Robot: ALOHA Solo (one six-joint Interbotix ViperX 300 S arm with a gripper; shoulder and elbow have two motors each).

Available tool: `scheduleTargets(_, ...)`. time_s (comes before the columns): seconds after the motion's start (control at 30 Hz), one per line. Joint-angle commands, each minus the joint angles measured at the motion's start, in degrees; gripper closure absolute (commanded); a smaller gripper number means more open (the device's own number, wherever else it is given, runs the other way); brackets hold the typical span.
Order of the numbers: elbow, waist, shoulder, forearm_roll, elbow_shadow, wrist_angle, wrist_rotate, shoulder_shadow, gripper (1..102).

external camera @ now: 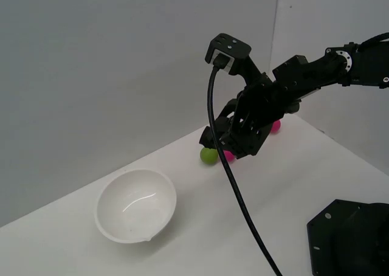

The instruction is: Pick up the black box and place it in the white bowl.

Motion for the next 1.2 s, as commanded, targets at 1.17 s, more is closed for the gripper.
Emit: scheduleTargets(1.17,-15.9,-19.3,-17.7,-5.2,-16.4,-2.0,0.1,-17.5,83)
